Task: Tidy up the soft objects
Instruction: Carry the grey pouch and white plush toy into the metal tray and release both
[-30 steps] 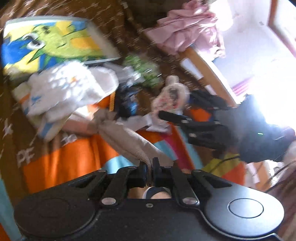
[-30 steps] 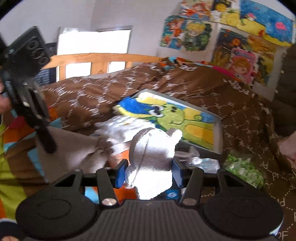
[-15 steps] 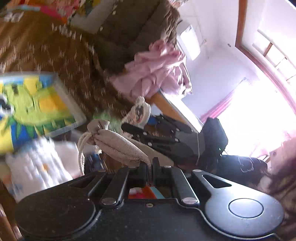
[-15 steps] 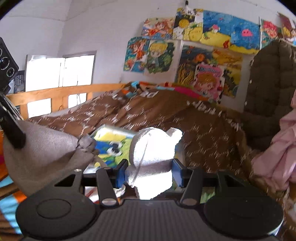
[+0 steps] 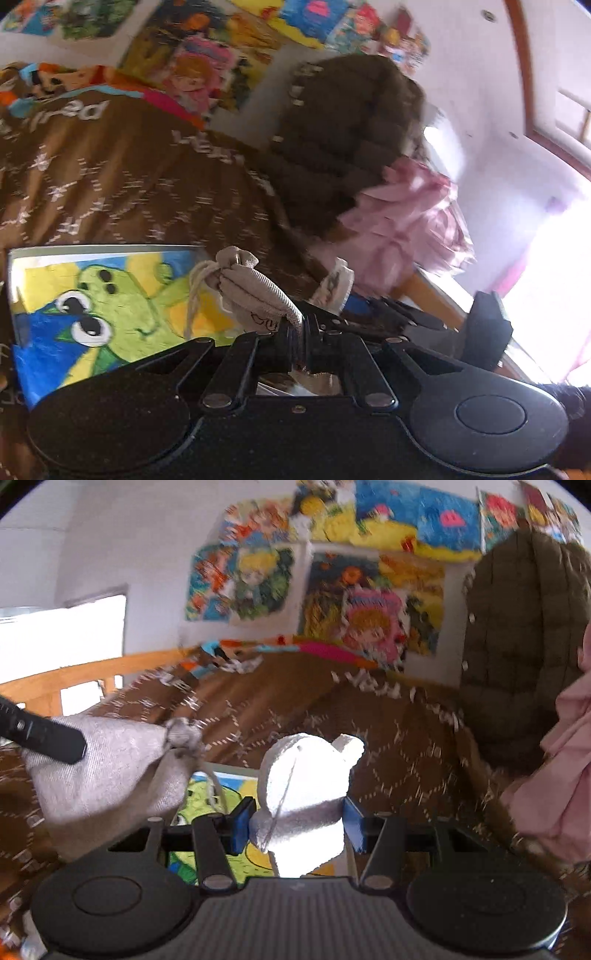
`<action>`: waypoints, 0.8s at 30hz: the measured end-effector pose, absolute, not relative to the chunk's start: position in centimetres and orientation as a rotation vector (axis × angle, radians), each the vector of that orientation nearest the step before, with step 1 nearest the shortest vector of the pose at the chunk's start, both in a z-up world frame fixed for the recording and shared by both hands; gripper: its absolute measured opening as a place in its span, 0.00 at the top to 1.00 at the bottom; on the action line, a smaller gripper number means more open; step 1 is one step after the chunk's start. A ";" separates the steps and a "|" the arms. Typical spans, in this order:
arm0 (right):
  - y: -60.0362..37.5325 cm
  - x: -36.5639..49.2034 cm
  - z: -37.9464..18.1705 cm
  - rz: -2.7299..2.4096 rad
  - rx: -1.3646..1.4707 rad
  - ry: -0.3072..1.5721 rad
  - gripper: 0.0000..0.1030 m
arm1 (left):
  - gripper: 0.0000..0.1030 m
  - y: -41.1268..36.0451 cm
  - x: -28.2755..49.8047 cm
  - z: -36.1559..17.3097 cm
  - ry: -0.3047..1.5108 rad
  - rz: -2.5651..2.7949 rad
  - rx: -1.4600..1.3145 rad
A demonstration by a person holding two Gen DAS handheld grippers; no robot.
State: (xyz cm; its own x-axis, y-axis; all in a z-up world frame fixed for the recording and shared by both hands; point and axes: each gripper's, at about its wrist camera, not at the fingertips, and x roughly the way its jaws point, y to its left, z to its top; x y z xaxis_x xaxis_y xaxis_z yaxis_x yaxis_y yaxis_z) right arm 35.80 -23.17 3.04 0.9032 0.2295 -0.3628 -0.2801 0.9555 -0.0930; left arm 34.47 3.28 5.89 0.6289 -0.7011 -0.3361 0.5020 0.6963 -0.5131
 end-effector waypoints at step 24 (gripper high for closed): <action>-13.9 42.3 -5.3 0.353 -0.254 0.660 0.45 | 0.94 7.7 39.4 -5.7 0.767 -0.374 -0.375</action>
